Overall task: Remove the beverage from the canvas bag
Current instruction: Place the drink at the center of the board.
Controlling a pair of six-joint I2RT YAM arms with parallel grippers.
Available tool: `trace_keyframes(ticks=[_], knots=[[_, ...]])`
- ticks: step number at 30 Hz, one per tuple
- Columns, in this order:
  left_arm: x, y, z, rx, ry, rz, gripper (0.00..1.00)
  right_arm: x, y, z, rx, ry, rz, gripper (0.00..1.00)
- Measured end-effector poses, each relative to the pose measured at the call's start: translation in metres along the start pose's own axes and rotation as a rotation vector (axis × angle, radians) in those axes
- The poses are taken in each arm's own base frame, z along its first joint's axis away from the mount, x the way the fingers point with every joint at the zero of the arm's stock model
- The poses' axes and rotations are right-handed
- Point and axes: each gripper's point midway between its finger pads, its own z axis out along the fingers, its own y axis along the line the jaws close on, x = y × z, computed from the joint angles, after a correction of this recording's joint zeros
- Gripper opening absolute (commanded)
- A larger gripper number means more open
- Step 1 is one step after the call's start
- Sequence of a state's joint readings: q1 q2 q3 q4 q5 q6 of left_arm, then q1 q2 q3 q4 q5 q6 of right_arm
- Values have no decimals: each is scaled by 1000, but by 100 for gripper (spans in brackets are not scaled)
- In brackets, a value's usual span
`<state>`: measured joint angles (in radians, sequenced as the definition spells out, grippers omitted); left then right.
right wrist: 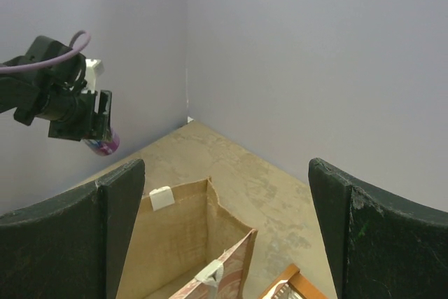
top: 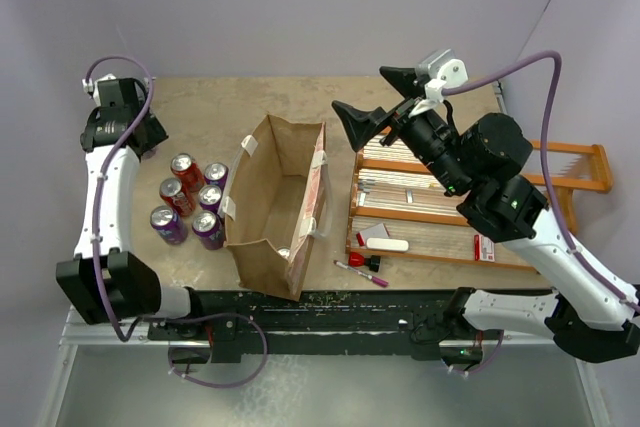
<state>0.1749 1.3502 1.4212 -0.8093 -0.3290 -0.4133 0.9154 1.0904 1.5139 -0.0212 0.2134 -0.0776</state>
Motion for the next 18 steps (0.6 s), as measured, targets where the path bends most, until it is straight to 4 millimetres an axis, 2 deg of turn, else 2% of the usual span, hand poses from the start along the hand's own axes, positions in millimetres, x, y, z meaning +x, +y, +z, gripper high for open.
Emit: trace_keyframes(ticks=[7,14,18], knots=[[17,14,46,-48,63,-59,0,1,0,0,0,2,0,100],[47,21,94,-57,137,-67,0,1,-1,-1,4,4,-1,100],[51,28,115,-57,159,-89,0,0,-2,-4,7,6,-3,100]])
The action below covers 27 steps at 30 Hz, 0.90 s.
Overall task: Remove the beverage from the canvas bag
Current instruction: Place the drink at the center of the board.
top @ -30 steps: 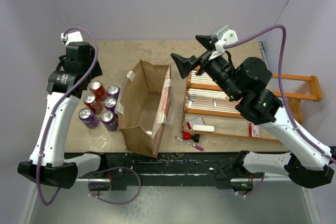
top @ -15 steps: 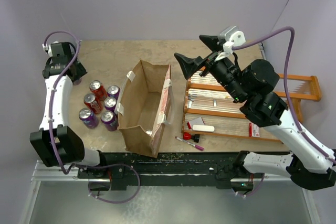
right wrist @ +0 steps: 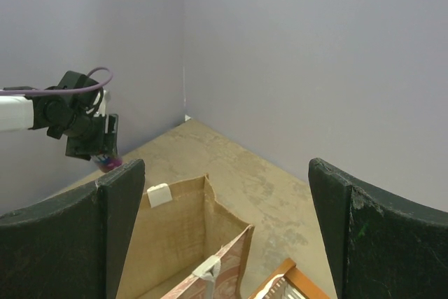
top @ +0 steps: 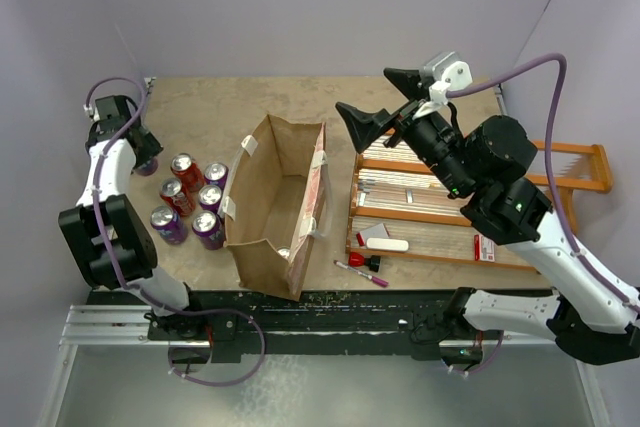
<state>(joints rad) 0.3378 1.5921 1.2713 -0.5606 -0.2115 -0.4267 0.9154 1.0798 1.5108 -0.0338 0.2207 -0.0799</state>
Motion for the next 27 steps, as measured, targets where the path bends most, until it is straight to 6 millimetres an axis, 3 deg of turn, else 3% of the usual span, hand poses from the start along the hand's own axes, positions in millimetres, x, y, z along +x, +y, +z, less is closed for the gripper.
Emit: trace_keyframes(ticks=[14,19,24,27], knots=[[15,-5,34,40,74,21,0,6,-1,-3,3,18,-13,100],[24,-5,41,37,106,32,7,8,-1,-3,2,25,-15,100],[32,-6,47,42,137,46,28,9,-1,-3,2,27,-16,100],[35,-4,48,38,149,52,62,9,-1,-2,1,28,-17,100]])
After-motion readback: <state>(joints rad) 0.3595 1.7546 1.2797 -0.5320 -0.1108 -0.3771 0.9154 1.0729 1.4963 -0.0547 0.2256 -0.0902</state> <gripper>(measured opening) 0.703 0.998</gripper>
